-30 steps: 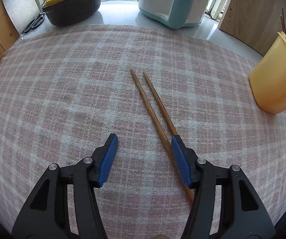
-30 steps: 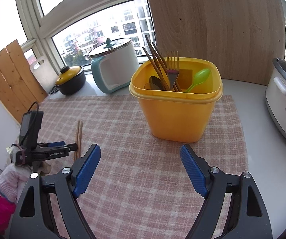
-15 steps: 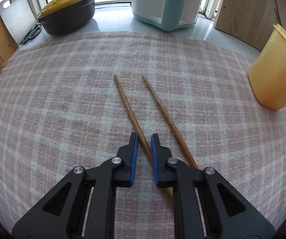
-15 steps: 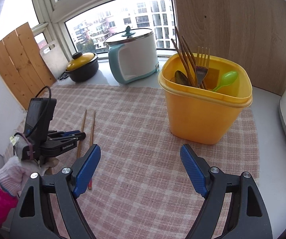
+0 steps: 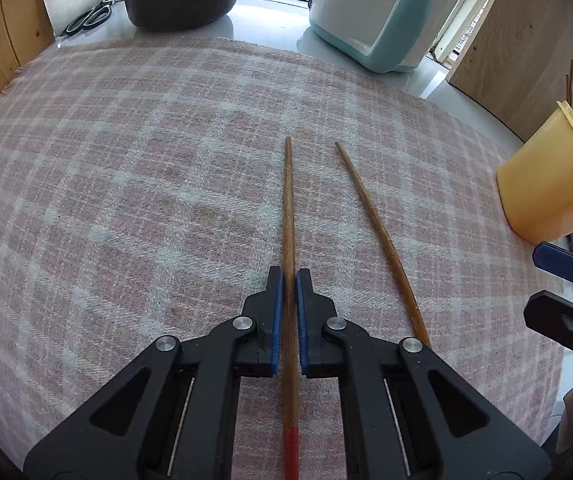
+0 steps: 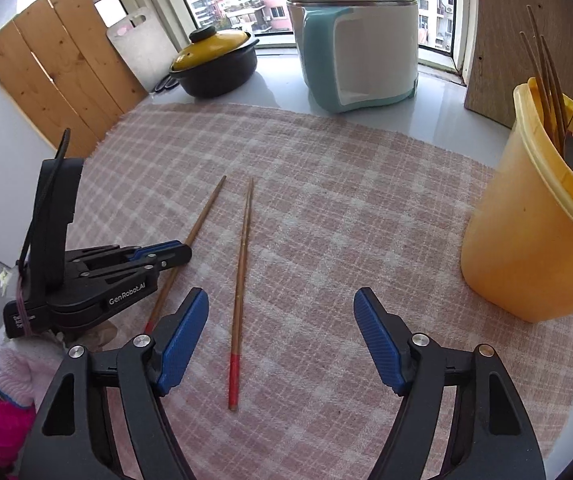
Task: Organize utensils
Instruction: 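Close the left tool on one chopstick while the right tool grips the other, then carry both chopsticks over the yellow holder with both tools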
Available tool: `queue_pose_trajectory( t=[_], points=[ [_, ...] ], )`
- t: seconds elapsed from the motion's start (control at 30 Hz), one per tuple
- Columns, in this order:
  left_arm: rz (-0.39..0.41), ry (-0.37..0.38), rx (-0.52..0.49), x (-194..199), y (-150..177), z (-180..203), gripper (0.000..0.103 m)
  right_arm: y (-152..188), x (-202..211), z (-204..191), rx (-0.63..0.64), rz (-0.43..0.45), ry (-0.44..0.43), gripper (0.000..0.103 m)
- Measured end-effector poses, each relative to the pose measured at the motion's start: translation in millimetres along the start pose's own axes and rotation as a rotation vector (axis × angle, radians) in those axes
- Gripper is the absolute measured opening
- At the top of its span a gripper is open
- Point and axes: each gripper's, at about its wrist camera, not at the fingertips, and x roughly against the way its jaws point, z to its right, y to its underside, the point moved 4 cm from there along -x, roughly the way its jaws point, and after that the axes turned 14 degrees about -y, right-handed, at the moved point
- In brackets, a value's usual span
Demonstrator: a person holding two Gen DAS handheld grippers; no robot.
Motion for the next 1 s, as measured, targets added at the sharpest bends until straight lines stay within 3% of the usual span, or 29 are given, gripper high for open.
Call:
queue_pose_trajectory(
  t=[0.13,0.43,0.7,0.83,1.0],
  points=[
    [-0.003,0.007,0.018,1.3,2.1,-8.9,0.005,-5.0,-30.8,-5.3,0.014,-0.072,0.002,0.055],
    [-0.021,0.025,0.029,0.5,1.1,-18.3,0.005,-15.9,-75.4,-6.9,0.012,-0.175,0.034,0.036],
    [0.011,-0.025,-0.057,-1.6,-7.3,-7.5,0.008,-20.8,-96.2,-14.7,0.076,-0.240,0.091,0.032],
    [-0.001,0.002,-0.022,-3.7,-9.9,-13.1,0.005,-25.0,-100.9,-14.4,0.107,-0.259,0.149,0.011],
    [-0.016,0.040,0.029,-2.1,-7.0,-21.7,0.004,-26.2,-98.3,-7.8,0.083,-0.260,0.131,0.005]
  ],
)
